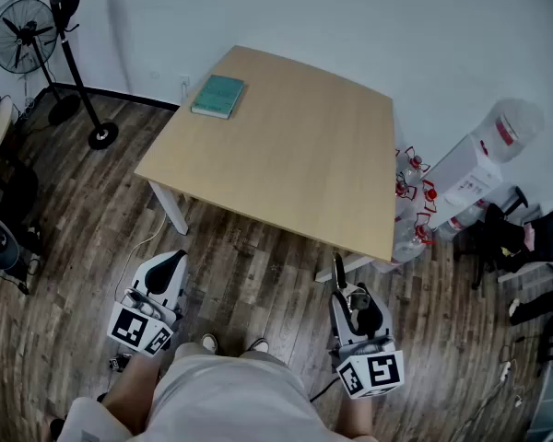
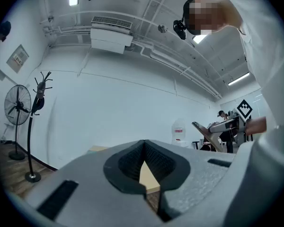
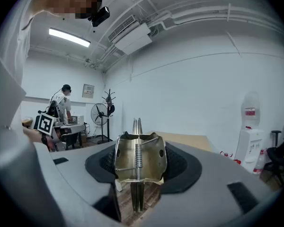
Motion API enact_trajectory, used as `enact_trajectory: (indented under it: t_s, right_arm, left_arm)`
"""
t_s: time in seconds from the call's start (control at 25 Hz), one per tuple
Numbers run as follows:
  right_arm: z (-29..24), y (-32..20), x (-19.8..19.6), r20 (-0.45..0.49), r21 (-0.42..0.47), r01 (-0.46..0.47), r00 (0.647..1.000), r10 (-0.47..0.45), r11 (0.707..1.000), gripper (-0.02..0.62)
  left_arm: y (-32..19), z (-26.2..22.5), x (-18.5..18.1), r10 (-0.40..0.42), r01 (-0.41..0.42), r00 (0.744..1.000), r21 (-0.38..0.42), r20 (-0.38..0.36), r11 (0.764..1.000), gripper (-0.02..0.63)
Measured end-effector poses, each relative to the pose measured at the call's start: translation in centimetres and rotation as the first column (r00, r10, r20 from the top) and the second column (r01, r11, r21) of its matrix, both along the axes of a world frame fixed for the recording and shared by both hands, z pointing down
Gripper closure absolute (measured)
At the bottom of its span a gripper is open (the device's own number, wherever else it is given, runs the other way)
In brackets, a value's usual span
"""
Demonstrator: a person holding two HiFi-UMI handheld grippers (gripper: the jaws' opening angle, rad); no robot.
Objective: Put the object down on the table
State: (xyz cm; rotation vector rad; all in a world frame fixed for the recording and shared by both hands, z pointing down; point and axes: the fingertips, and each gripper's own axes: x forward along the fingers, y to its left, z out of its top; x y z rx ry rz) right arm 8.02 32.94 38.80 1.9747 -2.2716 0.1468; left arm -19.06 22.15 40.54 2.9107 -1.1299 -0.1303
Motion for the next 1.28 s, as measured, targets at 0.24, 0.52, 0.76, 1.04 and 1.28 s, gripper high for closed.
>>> enact_trajectory:
  t_s: [0.24,0.52,0.76,1.04,1.28]
  right_arm:
    - [-0.1,0.6,2.0,0.043,0.01,0.021,0.999,-0.022,1.0,0.382]
    - [1.5,1.3,4.5,0.089,-0.004,0.082,0.993,-0.081,0.997,0.382]
    - [2.6,0.3,5.9,0.113,-0.019,0.101,0.989,-0.099,0.995,0.382]
    - [4.2,-3.9,5.0,0.127,-0.048,0.113,0.986,-0.106,0.992,0.382]
    - [3.6,-10.1,5.8,0.102,-0.074,0.072,0.993,-0.064,0.995,0.382]
  left_arm:
    - [0.5,0.1,1.7,-0.008,0.004,0.997,-0.058,-0.072,0.998,0.598]
    - [2.0,1.4,3.6,-0.051,0.04,0.994,-0.113,-0.101,0.993,0.598]
    - [2.5,2.7,4.7,-0.069,0.057,0.995,-0.147,-0.076,0.987,0.598]
    - [-1.5,4.6,4.6,-0.059,0.045,0.995,-0.171,-0.075,0.984,0.6]
    - [-9.6,5.3,7.2,0.003,-0.023,0.994,-0.18,-0.111,0.983,0.598]
